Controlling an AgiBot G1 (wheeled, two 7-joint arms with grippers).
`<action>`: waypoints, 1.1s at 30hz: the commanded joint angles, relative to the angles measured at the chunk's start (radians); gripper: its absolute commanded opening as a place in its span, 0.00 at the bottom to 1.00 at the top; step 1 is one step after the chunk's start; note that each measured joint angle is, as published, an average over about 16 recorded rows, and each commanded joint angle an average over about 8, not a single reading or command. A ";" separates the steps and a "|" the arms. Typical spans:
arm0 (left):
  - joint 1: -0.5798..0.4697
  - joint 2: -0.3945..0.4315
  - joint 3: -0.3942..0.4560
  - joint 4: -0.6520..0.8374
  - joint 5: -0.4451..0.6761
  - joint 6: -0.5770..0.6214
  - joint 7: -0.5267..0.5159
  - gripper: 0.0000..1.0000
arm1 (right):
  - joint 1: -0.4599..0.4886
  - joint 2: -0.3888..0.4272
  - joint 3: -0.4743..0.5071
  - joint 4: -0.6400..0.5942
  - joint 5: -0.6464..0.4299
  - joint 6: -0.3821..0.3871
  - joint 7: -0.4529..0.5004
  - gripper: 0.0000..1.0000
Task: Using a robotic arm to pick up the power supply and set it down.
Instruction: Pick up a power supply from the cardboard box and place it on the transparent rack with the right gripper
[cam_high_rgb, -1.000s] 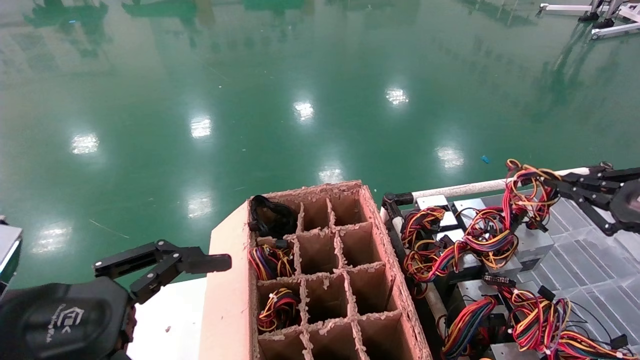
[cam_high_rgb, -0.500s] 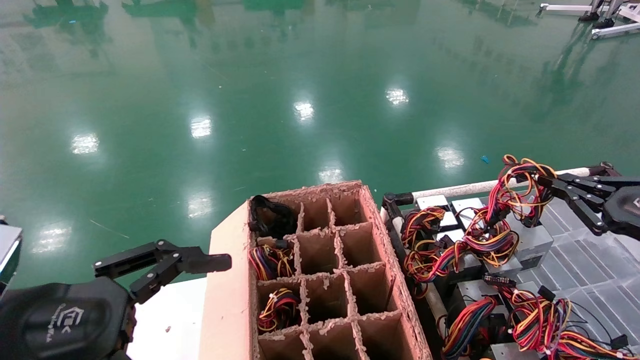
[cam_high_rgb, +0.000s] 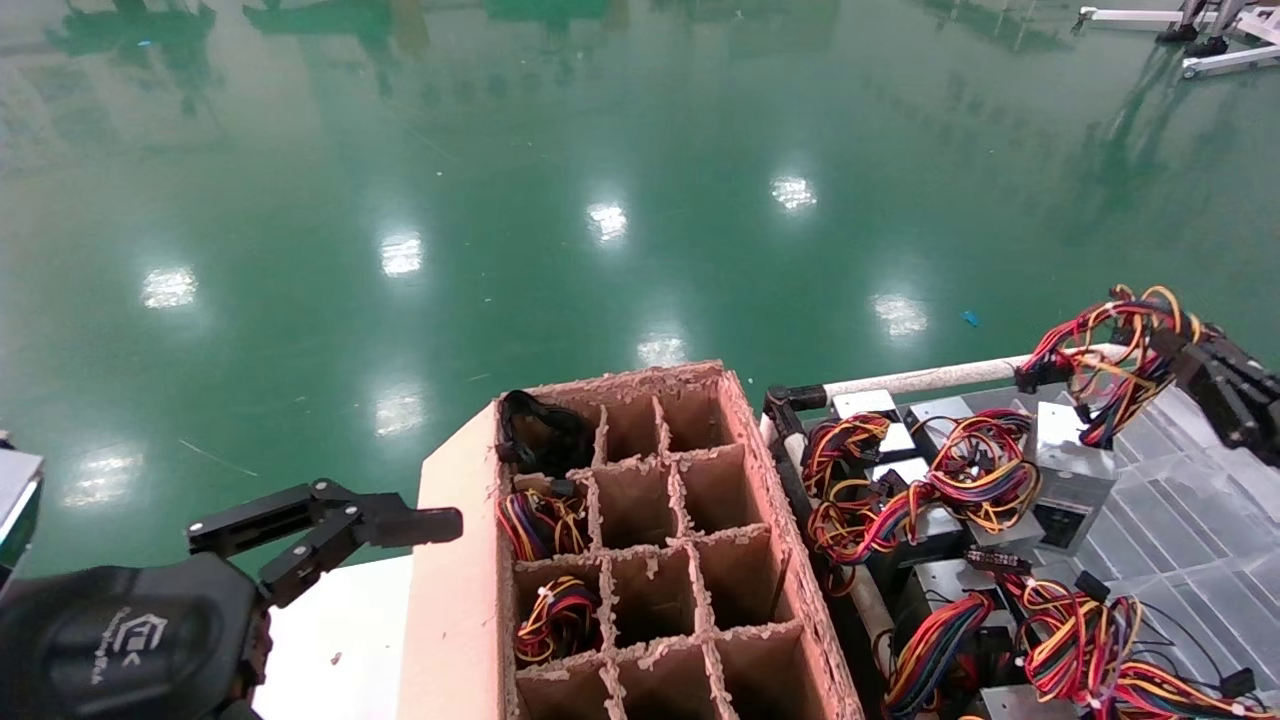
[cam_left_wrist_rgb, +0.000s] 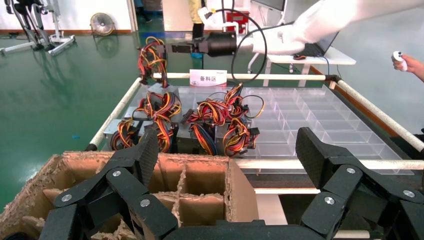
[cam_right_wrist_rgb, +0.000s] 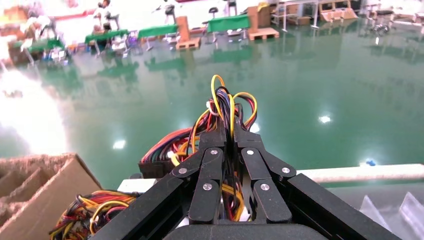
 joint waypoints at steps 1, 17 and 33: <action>0.000 0.000 0.000 0.000 0.000 0.000 0.000 1.00 | -0.032 -0.010 0.025 0.001 0.032 0.005 0.013 0.00; 0.000 0.000 0.001 0.000 -0.001 0.000 0.000 1.00 | -0.114 -0.048 0.079 0.113 0.107 0.062 0.059 0.00; 0.000 -0.001 0.002 0.000 -0.001 -0.001 0.001 1.00 | -0.169 -0.047 0.078 0.154 0.105 0.084 0.081 0.00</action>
